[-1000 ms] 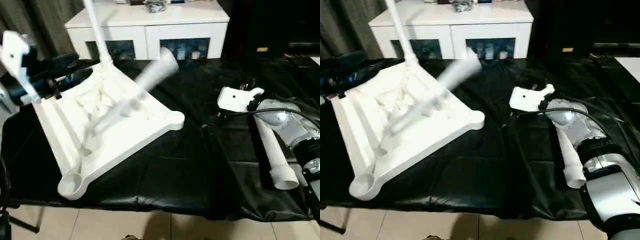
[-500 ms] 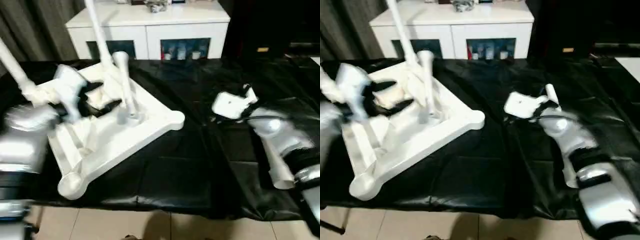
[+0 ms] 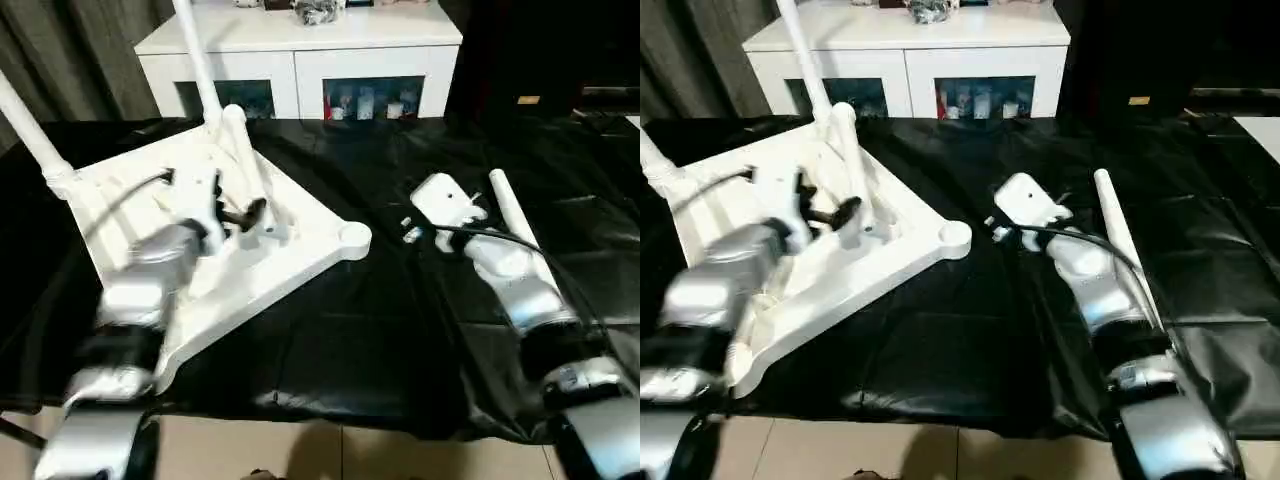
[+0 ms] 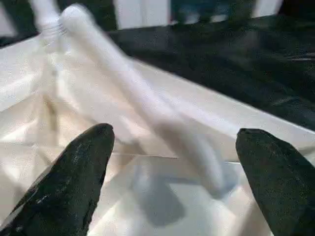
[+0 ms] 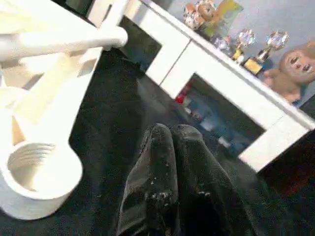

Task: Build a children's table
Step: Insert table leg to table base

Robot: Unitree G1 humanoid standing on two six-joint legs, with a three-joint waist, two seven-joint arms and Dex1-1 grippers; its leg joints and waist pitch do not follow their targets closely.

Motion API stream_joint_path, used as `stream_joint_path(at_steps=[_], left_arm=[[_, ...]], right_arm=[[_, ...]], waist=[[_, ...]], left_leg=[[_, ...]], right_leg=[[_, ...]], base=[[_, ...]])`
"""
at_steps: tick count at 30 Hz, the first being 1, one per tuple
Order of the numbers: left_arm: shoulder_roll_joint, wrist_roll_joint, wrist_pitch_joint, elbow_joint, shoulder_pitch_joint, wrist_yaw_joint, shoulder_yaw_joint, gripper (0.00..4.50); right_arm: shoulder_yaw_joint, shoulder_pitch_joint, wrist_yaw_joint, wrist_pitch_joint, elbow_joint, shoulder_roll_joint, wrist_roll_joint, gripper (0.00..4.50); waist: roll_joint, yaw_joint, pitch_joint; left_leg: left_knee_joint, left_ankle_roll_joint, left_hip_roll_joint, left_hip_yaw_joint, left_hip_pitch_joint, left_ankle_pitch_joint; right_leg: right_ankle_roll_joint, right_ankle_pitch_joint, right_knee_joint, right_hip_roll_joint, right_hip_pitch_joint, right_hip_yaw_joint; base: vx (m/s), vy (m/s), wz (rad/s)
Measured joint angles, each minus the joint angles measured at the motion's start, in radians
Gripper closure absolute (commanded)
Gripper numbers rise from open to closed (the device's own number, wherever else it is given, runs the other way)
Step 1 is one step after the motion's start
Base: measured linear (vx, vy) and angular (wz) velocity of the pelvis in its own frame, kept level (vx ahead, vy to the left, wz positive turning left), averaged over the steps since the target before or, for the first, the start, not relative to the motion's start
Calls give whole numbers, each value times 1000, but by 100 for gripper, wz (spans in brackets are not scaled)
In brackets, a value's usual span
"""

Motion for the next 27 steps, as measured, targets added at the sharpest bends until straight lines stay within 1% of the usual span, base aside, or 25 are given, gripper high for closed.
stream_joint_path(at_steps=[3, 5, 6, 8, 10, 11, 12, 13, 15, 17, 19, 22, 27], left_arm=[[-29, -2, -24, 133, -92, 27, 20, 8], [-50, -3, -50, 211, -151, 32, 21, 8], [-61, -3, -76, 272, -190, 34, 24, 8], [-71, -3, -101, 319, -223, 27, 29, 8], [-87, -18, -112, 360, -251, 18, 42, 8], [-89, -13, -117, 384, -265, 19, 38, 8], [-89, 6, -117, 420, -282, 31, 26, 8], [-86, 30, -117, 460, -298, 52, 16, 8], [-80, 64, -117, 507, -303, 83, -2, 8], [-79, 81, -116, 534, -304, 93, -11, 8], [-79, 90, -115, 566, -304, 97, -13, 8], [-79, 94, -111, 595, -304, 94, -12, 8], [-82, 94, -109, 624, -311, 83, -10, 8]], right_arm=[[-21, 32, 2, 90, -48, 41, 43, 442], [-23, 50, 1, 143, -89, 62, 63, 442], [-28, 67, -3, 182, -128, 71, 75, 442], [-29, 75, -4, 230, -159, 84, 84, 442], [-32, 84, -5, 275, -198, 86, 86, 442], [-32, 95, -6, 292, -219, 85, 85, 442], [-32, 111, -8, 313, -248, 85, 82, 442], [-31, 126, -8, 338, -277, 86, 79, 442], [-31, 147, -8, 372, -310, 85, 78, 442], [-31, 154, -9, 393, -322, 80, 78, 442], [-31, 166, -6, 432, -375, 73, 78, 442], [-30, 181, 16, 491, -433, 64, 80, 442], [-20, 185, 44, 543, -469, 57, 81, 442]], waist=[[1, 7, 0], [5, 12, 0], [6, 15, 0], [10, 14, -1], [20, 13, -2], [23, 12, -2], [27, 12, -3], [33, 9, -2], [45, 5, -2], [50, 2, -2], [58, -3, -2], [60, -9, -3], [61, -12, -2]], left_leg=[[0, 0, 0, -1, -1, 0], [0, 1, -1, -1, -1, 0], [0, 1, -1, -2, -2, -1], [-1, 2, -1, -2, -2, -1], [-2, 3, -1, -3, -2, -2], [-2, 4, -2, -3, -2, -3], [-2, 5, -1, -3, -3, -3], [-2, 5, -2, -3, -3, -3], [-2, 6, -2, -3, -4, -4], [-2, 6, -2, -4, -5, -4], [-2, 6, -2, -4, -5, -4], [-2, 6, -2, -6, -5, -4], [-2, 6, -2, -6, -5, -4]], right_leg=[[0, 0, -2, 0, 0, -1], [0, 0, -4, 0, 1, -1], [0, 0, -5, 0, 2, -1], [-1, 1, -9, 0, 2, -2], [-1, 1, -12, 0, 4, -2], [-1, 1, -13, 0, 4, -2], [-1, 1, -14, 0, 4, -2], [-1, 1, -15, 0, 5, -2], [-1, 1, -16, 0, 4, -3], [-1, 1, -16, 0, 4, -4], [-1, 1, -16, 0, 4, -4], [0, 0, -16, 0, 4, -5], [0, 0, -16, 0, 5, -5]], base=[[0, 0, 0], [0, 0, 0], [0, 0, 0], [0, 0, 0], [0, 0, 0], [0, 0, 0], [0, 0, 0], [0, 0, 0], [0, 0, 0], [0, 0, 0], [0, 0, 0], [0, 0, 0], [0, 0, 0]])
